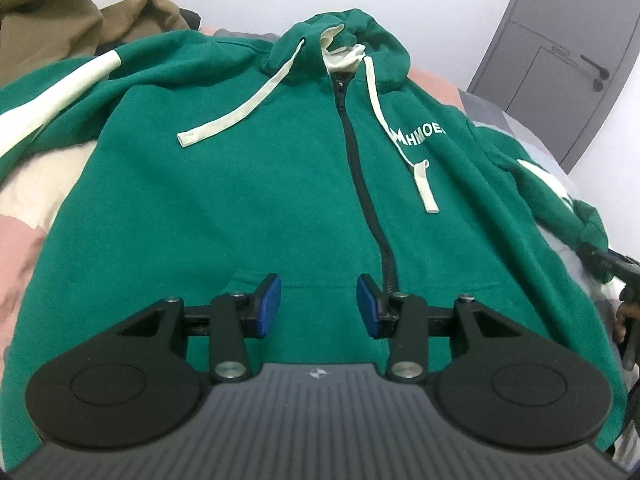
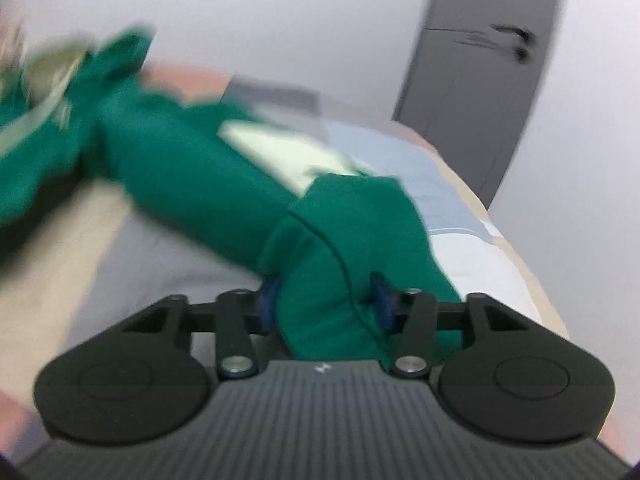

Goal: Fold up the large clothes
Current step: 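Grasp a sleeve cuff with the right gripper and lift it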

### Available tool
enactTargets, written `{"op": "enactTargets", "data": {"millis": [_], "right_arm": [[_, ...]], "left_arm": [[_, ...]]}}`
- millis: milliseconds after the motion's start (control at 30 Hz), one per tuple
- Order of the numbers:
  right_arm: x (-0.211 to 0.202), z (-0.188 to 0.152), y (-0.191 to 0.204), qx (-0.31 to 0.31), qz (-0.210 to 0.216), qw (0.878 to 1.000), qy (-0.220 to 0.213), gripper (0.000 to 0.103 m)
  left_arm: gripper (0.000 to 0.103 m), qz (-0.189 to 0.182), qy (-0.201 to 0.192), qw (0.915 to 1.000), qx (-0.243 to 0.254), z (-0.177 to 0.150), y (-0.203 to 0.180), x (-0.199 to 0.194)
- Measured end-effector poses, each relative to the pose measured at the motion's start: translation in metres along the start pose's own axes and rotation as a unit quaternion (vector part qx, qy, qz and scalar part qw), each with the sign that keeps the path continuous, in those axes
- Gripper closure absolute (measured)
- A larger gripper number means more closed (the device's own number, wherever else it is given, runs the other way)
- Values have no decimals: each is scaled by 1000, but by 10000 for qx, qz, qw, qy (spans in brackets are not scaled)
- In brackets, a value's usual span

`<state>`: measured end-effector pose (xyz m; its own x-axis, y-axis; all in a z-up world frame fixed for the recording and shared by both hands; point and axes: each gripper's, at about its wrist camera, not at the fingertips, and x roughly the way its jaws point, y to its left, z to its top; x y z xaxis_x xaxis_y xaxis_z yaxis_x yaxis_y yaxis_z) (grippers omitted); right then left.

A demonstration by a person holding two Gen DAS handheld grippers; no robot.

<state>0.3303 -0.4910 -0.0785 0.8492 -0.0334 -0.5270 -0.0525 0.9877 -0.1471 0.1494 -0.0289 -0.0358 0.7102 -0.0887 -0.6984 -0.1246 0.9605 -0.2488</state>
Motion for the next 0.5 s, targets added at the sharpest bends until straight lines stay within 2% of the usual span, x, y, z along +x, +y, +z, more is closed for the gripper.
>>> {"op": "enactTargets", "data": {"millis": [100, 167, 300, 433, 500], "right_arm": [[-10, 11, -33, 883, 256, 9956, -184, 60], [-16, 18, -60, 1509, 307, 9877, -270, 62], [-20, 34, -118, 2499, -111, 9676, -343, 66], [-16, 56, -166, 2927, -541, 9539, -373, 71], [-15, 71, -180, 2909, -729, 9528, -461, 72]], "left_arm": [[55, -19, -44, 10000, -7, -1, -2, -3], [55, -45, -57, 10000, -66, -1, -2, -4], [55, -55, -91, 9997, -199, 3, -1, -4], [55, 57, -75, 9994, -336, 7, 3, -1], [55, 77, -71, 9989, -448, 11, 7, -1]]}}
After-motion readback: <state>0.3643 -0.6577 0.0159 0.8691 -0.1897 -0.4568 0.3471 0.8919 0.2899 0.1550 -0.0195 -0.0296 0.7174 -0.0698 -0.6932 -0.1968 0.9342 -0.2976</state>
